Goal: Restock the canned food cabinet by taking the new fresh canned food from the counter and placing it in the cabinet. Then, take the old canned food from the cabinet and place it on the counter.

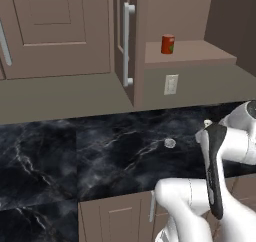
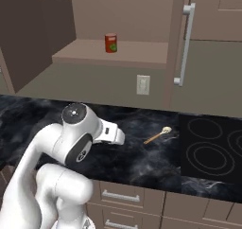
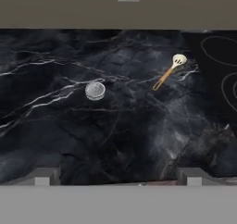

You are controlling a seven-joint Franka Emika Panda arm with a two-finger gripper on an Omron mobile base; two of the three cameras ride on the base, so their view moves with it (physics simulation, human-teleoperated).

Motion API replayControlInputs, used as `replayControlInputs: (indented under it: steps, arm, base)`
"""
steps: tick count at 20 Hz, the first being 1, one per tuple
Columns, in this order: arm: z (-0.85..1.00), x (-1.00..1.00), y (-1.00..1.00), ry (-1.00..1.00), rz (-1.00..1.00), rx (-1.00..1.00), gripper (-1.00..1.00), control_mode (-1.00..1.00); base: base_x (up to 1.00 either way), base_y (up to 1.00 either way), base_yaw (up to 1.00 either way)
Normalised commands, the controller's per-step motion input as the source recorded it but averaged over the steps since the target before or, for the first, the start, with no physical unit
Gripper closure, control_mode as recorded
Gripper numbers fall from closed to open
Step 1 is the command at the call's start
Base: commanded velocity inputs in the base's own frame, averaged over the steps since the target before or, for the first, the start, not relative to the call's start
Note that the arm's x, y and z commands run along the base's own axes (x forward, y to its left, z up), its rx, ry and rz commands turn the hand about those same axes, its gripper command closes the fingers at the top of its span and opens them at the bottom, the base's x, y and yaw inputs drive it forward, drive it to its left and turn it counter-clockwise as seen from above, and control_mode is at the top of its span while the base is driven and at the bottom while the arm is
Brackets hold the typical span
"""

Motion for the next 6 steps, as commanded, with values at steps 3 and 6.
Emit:
replayControlInputs:
  steps: [3,6]
  arm:
    - [0.46,-0.86,-0.19,-0.46,-0.07,0.03,-1.00,-1.00]
    - [0.00,0.07,0.06,0.02,0.00,-0.02,-1.00,-1.00]
  base:
    - [0.00,0.00,0.00]
    - [0.00,0.00,0.00]
